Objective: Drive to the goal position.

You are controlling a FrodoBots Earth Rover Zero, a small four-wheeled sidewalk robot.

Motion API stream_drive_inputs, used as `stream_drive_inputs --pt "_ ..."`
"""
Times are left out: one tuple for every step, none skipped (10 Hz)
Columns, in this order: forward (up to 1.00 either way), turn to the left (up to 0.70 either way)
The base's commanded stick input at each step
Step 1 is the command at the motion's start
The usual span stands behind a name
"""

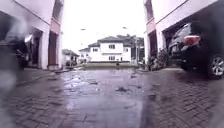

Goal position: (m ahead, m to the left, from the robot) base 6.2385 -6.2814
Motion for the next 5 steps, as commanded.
stream_drive_inputs --pt "0.70 0.00" --pt "0.70 0.00" --pt "0.70 0.00" --pt "0.70 0.00" --pt "0.70 0.00"
